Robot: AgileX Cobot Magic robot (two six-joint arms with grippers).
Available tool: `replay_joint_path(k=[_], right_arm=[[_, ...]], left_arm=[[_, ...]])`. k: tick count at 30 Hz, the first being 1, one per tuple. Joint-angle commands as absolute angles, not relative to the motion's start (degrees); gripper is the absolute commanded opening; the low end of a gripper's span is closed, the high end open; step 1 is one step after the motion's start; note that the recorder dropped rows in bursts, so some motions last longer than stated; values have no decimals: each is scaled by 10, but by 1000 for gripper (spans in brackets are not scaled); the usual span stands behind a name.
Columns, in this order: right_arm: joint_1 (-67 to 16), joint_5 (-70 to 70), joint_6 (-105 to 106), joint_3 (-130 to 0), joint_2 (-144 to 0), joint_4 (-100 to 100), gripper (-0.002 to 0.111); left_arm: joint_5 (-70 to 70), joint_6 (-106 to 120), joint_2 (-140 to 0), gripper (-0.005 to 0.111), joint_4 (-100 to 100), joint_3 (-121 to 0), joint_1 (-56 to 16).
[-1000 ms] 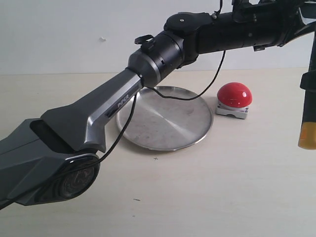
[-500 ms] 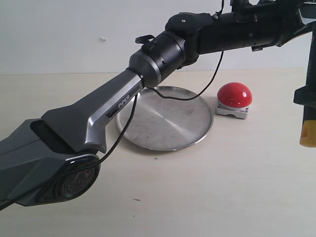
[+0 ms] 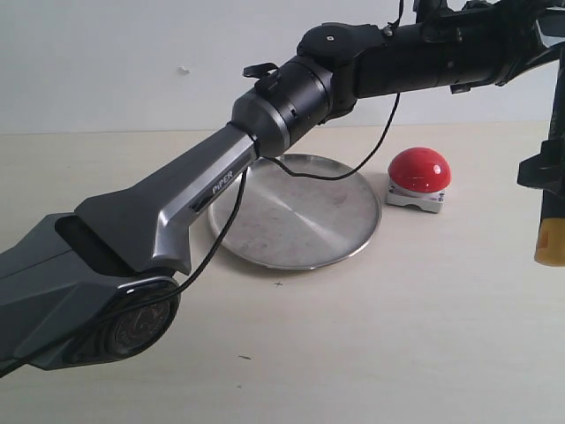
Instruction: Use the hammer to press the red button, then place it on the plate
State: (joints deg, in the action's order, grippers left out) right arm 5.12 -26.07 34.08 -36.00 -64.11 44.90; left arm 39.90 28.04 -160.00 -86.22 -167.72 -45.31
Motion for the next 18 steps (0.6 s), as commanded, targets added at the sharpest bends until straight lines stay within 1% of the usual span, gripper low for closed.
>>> replay_joint_path(k=[1, 6, 13, 18], right_arm=[[53, -261, 364, -364, -648, 465, 62], [53, -256, 391, -364, -648, 484, 62], [53, -272, 474, -371, -648, 560, 62], [53, -271, 474, -371, -648, 572, 62]], left_arm=[[387, 279, -1585, 0, -887, -1686, -454], [387, 279, -1585, 0, -887, -1686, -454], [387, 279, -1585, 0, -886, -1686, -454], [387, 279, -1585, 0, -886, -1686, -454]])
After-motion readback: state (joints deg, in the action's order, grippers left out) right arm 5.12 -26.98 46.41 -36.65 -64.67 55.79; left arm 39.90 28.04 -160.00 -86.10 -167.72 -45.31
